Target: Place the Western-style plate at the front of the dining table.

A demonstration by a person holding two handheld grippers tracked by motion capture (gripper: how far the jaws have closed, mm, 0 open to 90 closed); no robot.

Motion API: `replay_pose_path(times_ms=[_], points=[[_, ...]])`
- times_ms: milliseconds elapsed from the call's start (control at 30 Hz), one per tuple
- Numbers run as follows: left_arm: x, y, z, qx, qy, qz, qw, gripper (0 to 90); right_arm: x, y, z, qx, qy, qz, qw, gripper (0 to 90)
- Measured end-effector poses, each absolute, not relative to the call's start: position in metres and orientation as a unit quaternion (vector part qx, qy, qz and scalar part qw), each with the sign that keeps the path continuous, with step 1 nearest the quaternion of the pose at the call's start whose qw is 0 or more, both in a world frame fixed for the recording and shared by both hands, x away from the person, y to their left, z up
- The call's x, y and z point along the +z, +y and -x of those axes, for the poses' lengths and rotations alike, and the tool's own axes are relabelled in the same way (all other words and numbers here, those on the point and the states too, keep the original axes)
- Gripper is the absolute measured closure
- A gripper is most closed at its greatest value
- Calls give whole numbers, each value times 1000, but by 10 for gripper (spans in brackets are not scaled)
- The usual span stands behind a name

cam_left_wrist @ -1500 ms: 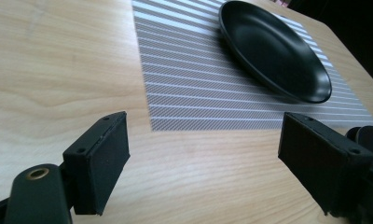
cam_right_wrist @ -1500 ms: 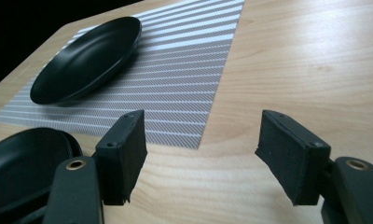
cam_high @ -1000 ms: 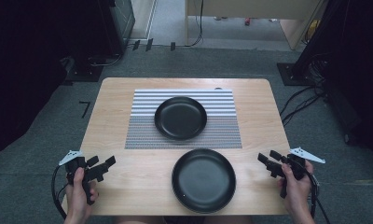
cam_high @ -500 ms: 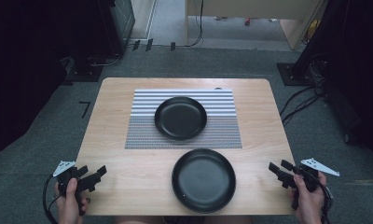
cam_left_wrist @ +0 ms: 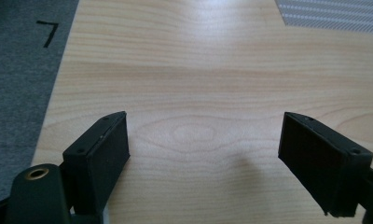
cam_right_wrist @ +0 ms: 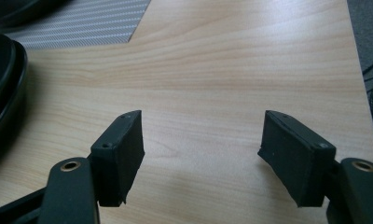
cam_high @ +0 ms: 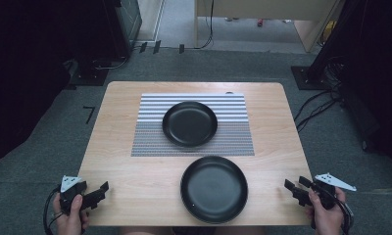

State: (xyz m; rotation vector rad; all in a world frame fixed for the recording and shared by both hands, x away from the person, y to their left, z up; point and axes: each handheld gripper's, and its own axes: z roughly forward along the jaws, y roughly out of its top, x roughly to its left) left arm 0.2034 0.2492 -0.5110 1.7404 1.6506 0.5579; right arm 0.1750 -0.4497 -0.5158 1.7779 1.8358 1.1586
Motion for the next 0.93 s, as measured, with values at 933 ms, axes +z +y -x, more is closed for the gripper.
replay_pose_path(times_ms=[933], points=[[-520, 234, -199, 267, 600, -689, 308, 112, -531, -409, -170, 318, 687, -601, 257, 0]])
